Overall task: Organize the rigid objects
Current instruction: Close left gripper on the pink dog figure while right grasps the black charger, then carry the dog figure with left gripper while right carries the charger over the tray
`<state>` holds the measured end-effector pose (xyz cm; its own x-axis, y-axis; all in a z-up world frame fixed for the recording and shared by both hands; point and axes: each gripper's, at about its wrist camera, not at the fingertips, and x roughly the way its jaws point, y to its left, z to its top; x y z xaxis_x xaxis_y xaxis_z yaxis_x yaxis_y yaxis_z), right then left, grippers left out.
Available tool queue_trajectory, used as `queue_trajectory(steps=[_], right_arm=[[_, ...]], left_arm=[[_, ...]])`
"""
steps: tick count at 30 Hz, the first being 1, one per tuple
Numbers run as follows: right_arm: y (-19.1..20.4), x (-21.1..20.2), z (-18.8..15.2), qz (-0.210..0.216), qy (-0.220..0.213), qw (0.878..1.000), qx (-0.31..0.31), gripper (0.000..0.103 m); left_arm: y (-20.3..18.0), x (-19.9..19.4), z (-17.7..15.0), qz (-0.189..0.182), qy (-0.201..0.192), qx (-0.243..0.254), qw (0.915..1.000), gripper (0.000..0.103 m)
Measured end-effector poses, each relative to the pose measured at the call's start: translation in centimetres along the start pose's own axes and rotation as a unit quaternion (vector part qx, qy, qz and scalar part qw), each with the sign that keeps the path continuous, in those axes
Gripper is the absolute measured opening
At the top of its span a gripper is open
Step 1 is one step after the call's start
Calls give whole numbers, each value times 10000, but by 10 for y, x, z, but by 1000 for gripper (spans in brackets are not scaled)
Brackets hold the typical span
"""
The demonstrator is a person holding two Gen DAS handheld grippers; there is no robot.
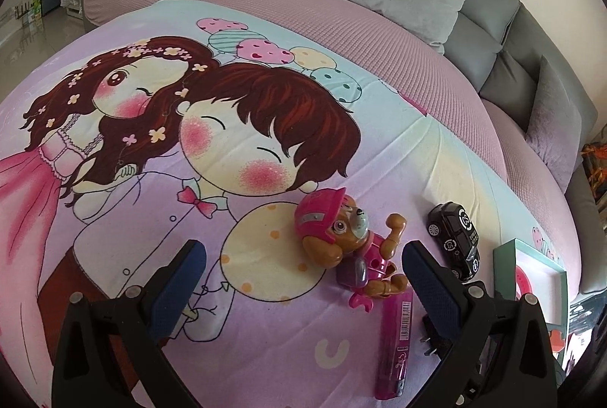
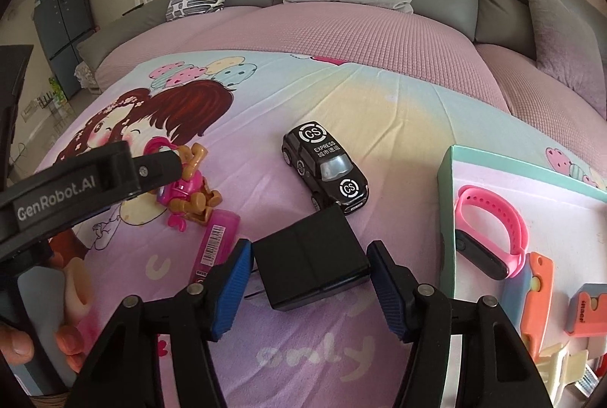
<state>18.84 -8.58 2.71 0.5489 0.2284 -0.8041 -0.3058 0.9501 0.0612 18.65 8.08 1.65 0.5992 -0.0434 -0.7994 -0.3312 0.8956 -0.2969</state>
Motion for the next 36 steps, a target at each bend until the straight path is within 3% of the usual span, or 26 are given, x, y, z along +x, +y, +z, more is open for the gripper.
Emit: queue_trajectory(steps=[6, 13, 15, 19, 27, 36], right_arm=[[-4, -2, -3, 1, -11, 9999, 142, 65], [-5, -3, -4, -32, -8, 9999, 167, 65], [-5, -4, -4, -40, 4, 9998, 191, 65], [-6, -6, -5, -52, 31, 9997, 254, 65], [-12, -18, -10, -12, -11, 9987, 510, 64], [-35, -71, -11, -114, -636, 9916, 1117, 64]], left_arm=[[-13, 13, 0, 194, 47, 313, 9993, 103], [-13, 16, 1, 311, -12, 324, 9990, 102], [-14, 16, 1, 324, -29, 329, 9989, 97], [-14, 13, 2, 154, -73, 289, 9994, 65], [-13, -1, -2, -120, -20, 76, 9999, 64], [-28, -56, -1, -323, -617, 278, 9972, 65]])
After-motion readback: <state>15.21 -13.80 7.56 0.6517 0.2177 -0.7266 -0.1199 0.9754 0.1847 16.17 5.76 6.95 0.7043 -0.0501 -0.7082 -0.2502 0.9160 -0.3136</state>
